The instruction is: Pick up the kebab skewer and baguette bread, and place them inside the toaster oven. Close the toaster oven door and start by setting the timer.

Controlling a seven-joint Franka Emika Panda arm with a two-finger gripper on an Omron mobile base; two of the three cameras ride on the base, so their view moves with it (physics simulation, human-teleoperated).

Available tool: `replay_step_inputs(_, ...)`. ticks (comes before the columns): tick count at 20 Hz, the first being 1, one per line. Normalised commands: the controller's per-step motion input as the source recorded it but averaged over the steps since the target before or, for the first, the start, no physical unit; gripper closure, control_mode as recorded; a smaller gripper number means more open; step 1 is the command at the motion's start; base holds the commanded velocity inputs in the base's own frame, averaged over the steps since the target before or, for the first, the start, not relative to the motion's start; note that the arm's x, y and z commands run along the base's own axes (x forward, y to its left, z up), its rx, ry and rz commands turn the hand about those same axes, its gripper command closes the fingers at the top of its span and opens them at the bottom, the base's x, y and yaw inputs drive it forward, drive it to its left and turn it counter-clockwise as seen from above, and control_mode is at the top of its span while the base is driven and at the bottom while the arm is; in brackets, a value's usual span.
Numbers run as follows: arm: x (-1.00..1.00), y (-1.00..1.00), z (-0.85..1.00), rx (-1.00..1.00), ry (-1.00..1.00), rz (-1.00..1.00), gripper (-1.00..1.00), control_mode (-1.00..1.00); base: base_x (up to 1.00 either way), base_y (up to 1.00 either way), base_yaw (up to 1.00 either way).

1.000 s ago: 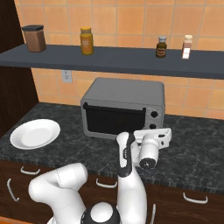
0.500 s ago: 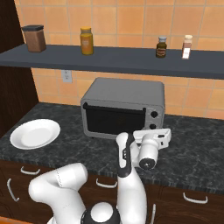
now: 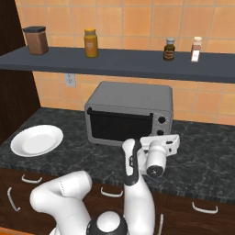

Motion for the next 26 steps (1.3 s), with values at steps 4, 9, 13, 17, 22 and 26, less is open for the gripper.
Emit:
replay_step_inputs(4, 0.1, 0.0, 0.0, 0.0, 0.0, 0.0, -1.0, -1.0, 0.0, 0.0, 0.0)
replay_step_inputs(9, 0.0, 0.0, -0.02, 0.0, 0.0, 0.0, -1.0, -1.0, 0.0, 0.0, 0.0)
replay_step_inputs(13, 0.0, 0.0, 0.0, 0.0, 0.0, 0.0, -1.0, -1.0, 0.0, 0.0, 0.0)
replay_step_inputs(17, 0.07, 0.0, 0.0, 0.0, 0.0, 0.0, 1.0, -1.0, 0.0, 0.0, 0.0)
replay_step_inputs(22, 0.0, 0.0, 0.0, 0.0, 0.0, -0.01, 1.0, -1.0, 0.0, 0.0, 0.0)
replay_step_inputs(26, 0.0, 0.0, 0.0, 0.0, -0.01, -0.01, 1.0, -1.0, 0.0, 0.0, 0.0)
